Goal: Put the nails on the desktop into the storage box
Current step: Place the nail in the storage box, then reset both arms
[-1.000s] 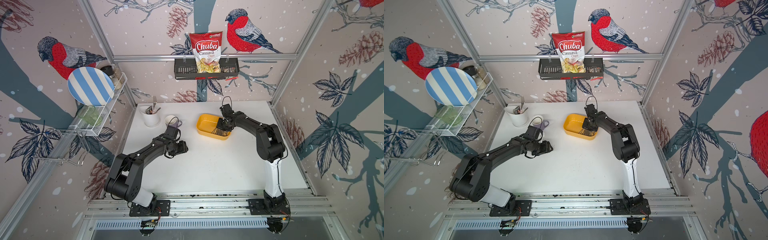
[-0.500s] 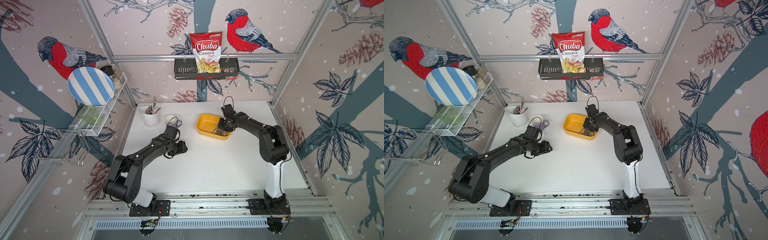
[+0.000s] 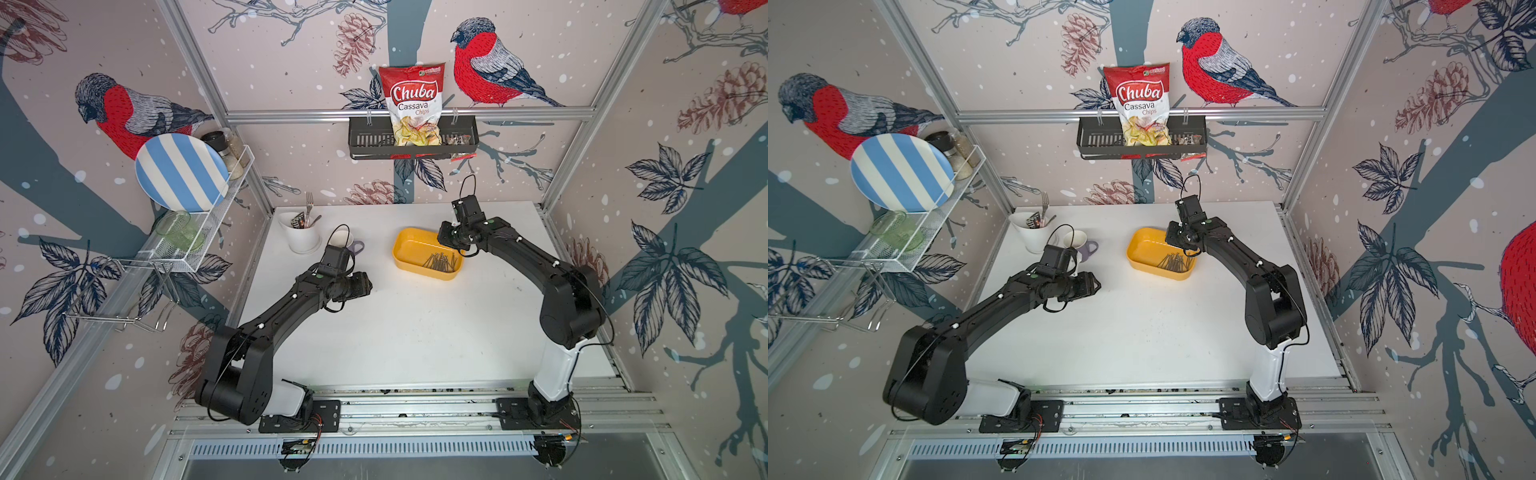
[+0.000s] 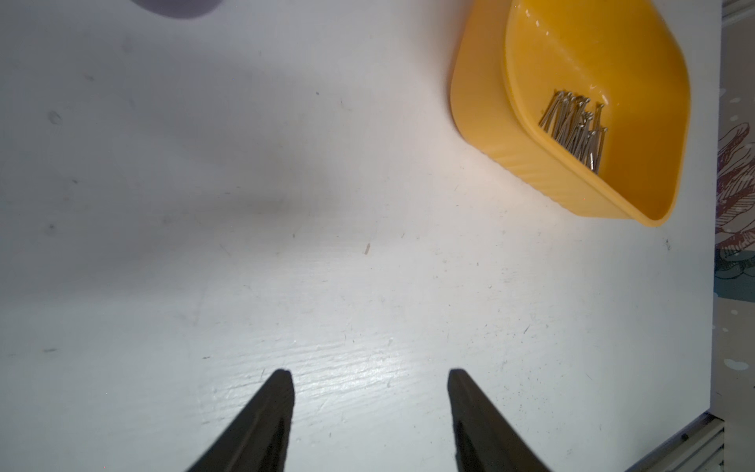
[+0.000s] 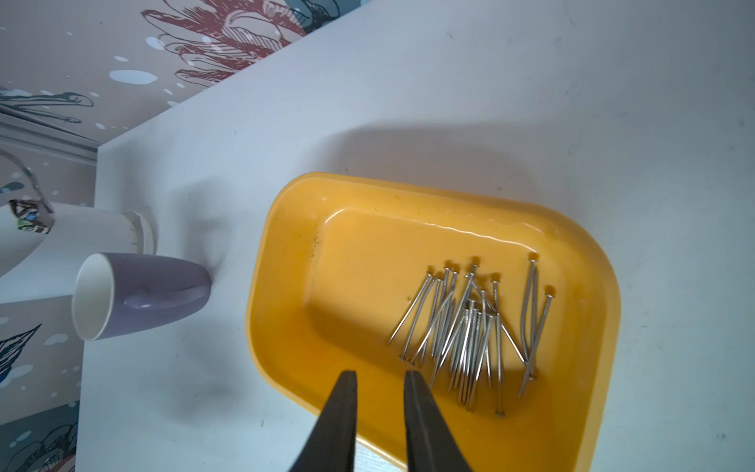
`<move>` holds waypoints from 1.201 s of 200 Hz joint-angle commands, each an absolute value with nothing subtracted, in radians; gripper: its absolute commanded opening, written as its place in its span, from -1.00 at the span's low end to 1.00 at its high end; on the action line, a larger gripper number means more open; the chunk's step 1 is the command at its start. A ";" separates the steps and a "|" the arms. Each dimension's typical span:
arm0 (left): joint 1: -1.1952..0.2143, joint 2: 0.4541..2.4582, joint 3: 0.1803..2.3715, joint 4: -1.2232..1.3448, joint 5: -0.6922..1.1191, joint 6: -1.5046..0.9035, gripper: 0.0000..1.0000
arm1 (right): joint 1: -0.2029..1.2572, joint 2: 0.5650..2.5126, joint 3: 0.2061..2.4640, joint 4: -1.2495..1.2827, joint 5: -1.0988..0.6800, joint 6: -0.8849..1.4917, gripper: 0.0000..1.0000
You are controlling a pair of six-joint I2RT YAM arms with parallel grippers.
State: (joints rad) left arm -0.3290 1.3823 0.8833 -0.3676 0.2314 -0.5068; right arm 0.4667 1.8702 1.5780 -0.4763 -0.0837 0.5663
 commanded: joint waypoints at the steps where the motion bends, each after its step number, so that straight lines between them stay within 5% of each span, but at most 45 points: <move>1: -0.321 1.302 0.886 -0.312 0.170 -0.524 0.25 | 0.456 1.805 1.561 -0.455 -0.077 0.492 -0.50; 85: -0.310 0.931 0.775 -0.238 -0.287 -0.494 0.41 | 0.277 1.451 1.197 -0.107 -0.078 0.405 -0.54; 110: -0.307 0.897 0.698 -0.207 -0.402 -0.463 0.43 | 0.190 1.320 0.986 0.087 -0.089 0.359 -0.39; 124: -0.305 0.887 0.656 -0.201 -0.457 -0.471 0.62 | 0.141 1.259 0.862 0.201 -0.090 0.307 -0.16; 147: -0.294 0.859 0.580 -0.171 -0.508 -0.495 0.71 | 0.063 1.175 0.682 0.386 -0.085 0.232 -0.09; 166: -0.290 0.813 0.510 -0.127 -0.537 -0.512 0.83 | 0.001 1.148 0.583 0.463 -0.088 0.164 -0.04; 240: -0.287 0.604 0.244 0.118 -0.560 -0.394 0.75 | -0.119 1.245 0.315 0.840 -0.143 0.122 -0.02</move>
State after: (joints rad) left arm -0.2916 0.6445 0.2985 -0.0448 -0.5488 -0.4664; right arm -0.1165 1.1934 0.3546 0.6037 -0.1020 0.1333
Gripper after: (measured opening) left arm 0.875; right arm 0.491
